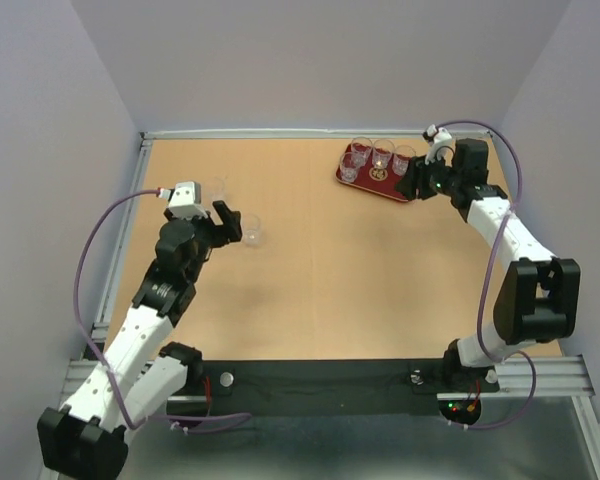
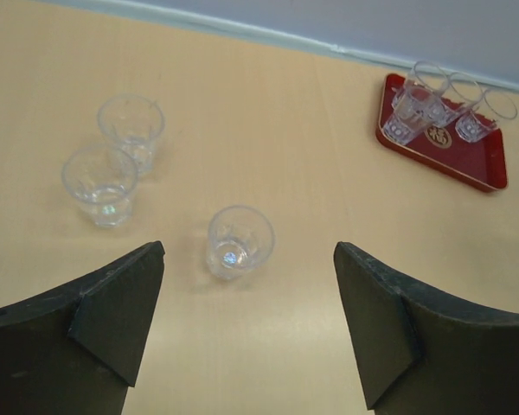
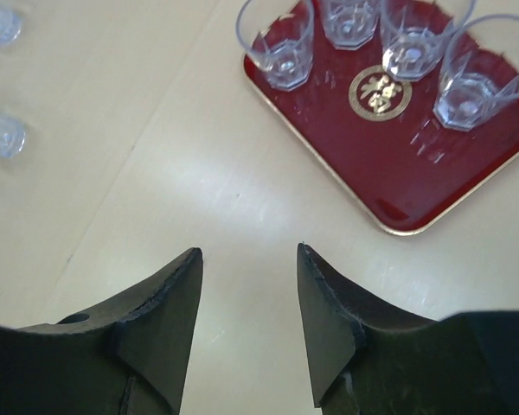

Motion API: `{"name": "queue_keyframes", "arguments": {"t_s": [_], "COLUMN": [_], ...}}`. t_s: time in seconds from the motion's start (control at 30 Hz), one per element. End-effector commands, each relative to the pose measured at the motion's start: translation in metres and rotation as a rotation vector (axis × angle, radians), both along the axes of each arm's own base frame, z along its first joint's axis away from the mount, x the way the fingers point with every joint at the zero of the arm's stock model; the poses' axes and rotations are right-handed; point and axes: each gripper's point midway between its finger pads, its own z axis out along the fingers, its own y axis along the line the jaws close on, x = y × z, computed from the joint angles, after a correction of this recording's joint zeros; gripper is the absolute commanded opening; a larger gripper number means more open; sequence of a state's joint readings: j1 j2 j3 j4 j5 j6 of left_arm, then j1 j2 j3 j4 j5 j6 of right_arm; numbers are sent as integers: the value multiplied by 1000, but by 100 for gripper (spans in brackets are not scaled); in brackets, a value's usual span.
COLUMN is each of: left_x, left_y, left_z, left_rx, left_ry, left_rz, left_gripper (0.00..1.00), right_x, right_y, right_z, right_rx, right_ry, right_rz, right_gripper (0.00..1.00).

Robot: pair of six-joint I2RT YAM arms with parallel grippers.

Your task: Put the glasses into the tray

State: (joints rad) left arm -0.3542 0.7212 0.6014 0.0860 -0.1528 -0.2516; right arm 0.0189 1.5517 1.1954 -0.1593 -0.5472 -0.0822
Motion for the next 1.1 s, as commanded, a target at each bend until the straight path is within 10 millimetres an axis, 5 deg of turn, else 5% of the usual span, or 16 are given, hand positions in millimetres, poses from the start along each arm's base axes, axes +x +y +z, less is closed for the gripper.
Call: {"name": "queue_keyframes", "arguments": {"t_s": [0.0,0.4,0.67,1.07], "left_x": [15,51,65,77], "left_y": [-21,-20,-15,0], "left_z": [-1,-90,-116,-144], "left_rx": [-155,-219,-210,-208], "left_ry": [72,434,516,566], "left_rz": [-52,114,207,361], "left_gripper": [87,72,55,49], "right_x": [-39,-71,-70,-71], "right_y": [5,10,7,4], "right_z": [-4,-24,-26,-21], "right_rx": [1,12,0,-4], "right_ry": [10,46,43,27], "right_rz": [75,116,106,95], "right_gripper": [53,54,54,54]}}
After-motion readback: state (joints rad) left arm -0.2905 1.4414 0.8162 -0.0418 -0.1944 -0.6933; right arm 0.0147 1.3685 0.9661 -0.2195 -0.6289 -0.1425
